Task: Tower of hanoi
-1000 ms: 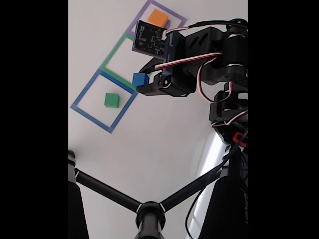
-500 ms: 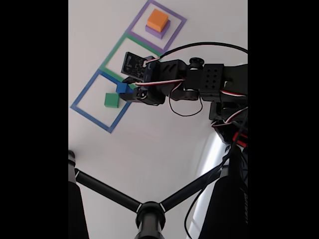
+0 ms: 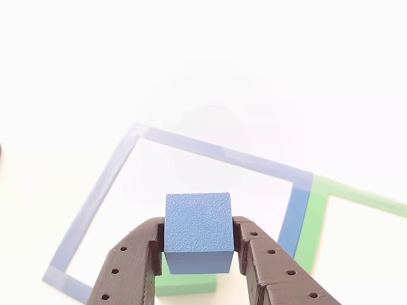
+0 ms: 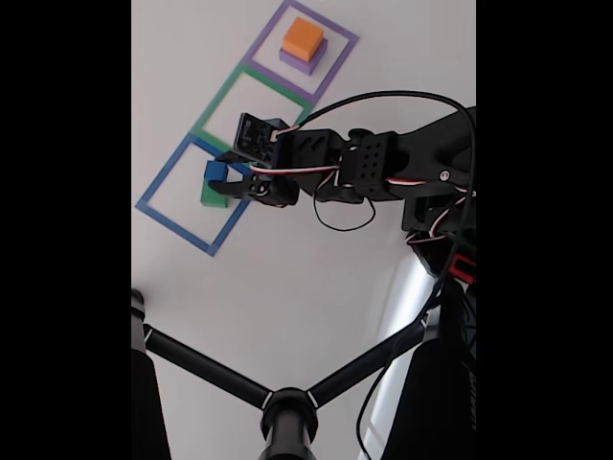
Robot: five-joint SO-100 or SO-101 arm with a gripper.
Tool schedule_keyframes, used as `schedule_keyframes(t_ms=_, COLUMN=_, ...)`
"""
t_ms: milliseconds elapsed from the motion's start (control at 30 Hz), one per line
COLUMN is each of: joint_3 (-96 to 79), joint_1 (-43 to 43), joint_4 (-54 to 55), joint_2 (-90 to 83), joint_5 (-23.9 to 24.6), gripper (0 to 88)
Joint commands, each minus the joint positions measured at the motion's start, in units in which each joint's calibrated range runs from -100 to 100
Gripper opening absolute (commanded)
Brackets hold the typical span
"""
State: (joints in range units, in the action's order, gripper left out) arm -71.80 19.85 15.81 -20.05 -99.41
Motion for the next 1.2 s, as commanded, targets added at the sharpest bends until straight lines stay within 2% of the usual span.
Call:
schedule_keyframes(t_ms=0, joint_3=0.1, joint_1=1.2, joint_4=6.1, joint_2=2.7, joint_5=-0.6, gripper=2.8)
schedule_keyframes(t_ms=500, joint_3=-0.5, joint_1=1.9, joint_4=14.7, joint_2=10.2, joint_5=-0.6, gripper=2.8)
schedule_keyframes(t_ms=1167, joint_3=2.1, joint_1=1.9, joint_4=17.0, joint_2=15.0, joint_5=-0.6, gripper=3.0)
